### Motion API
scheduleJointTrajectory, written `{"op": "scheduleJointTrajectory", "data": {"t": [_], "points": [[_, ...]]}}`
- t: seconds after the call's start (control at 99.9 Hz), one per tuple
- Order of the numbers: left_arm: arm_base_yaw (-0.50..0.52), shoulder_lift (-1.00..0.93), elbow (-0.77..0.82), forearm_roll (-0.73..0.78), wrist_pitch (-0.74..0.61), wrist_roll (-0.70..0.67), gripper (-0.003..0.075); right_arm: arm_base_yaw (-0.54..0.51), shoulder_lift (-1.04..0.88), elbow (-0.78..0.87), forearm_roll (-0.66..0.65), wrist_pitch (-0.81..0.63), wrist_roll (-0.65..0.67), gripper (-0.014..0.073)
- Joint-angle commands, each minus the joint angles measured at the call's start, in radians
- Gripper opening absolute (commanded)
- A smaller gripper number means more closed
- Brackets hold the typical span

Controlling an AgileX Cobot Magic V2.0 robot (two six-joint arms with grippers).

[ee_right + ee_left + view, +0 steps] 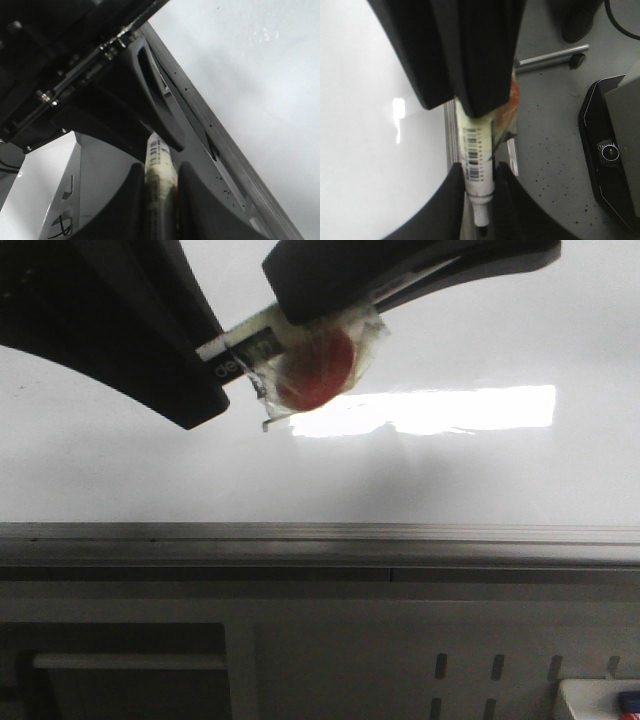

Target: Write number 3 on whiteboard

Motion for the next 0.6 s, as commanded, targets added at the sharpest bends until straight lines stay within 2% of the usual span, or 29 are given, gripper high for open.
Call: {"op": "scheduleJointTrajectory", "data": {"t": [0.0, 0.23, 0.3, 0.47, 0.59], "points": [[-0.009, -0.024, -0.038, -0.062, -0.121, 0.008, -0.0020, 0.006, -0.007, -0.033, 0.100, 0.070, -0.012, -0.0054], [-0.009, -0.024, -0.038, -0.071, -0.126, 0.001, -0.0005, 0.006, -0.007, -0.033, 0.105, 0.094, -0.012, -0.0054], [-0.009, -0.024, -0.038, -0.071, -0.126, 0.001, 0.0062, 0.006, -0.007, -0.033, 0.111, 0.094, -0.012, -0.0054], [-0.009, -0.024, -0.038, -0.071, -0.132, 0.001, 0.0316, 0.006, -0.007, -0.033, 0.118, 0.096, -0.012, -0.0054], [-0.009, -0.024, -0.038, -0.071, -0.156, 0.001, 0.0413, 0.006, -0.007, -0.033, 0.118, 0.096, -0.012, -0.0054]]}}
